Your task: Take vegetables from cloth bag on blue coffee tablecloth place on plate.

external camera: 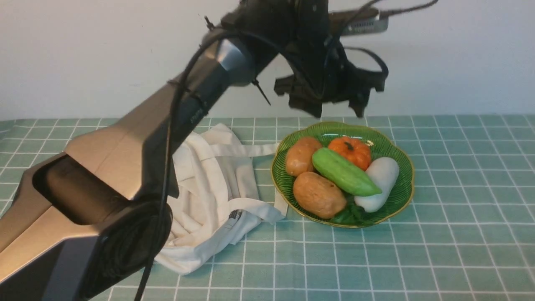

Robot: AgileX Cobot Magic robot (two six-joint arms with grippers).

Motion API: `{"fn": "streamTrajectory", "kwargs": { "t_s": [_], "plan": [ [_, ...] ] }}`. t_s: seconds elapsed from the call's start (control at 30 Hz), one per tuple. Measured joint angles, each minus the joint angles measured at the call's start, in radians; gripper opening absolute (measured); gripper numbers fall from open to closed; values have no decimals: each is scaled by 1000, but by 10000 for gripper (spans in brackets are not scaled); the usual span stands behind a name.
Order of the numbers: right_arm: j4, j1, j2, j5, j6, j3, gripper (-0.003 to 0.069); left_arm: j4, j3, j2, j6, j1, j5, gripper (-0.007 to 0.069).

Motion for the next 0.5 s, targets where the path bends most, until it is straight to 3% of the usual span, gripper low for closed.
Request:
{"fn": "streamTrajectory", "kwargs": {
  "t_s": [0.17,0.23,0.5],
  "plan": [
    [0,0,0,0,0,0,-15,25,-38,-100,129,0,15,120],
    [0,0,0,0,0,0,-15,17,-33,-149,197,-7,17,32],
    [0,0,0,0,0,0,-15,-35,304,-396,302,-33,17,-5]
  ]
}}
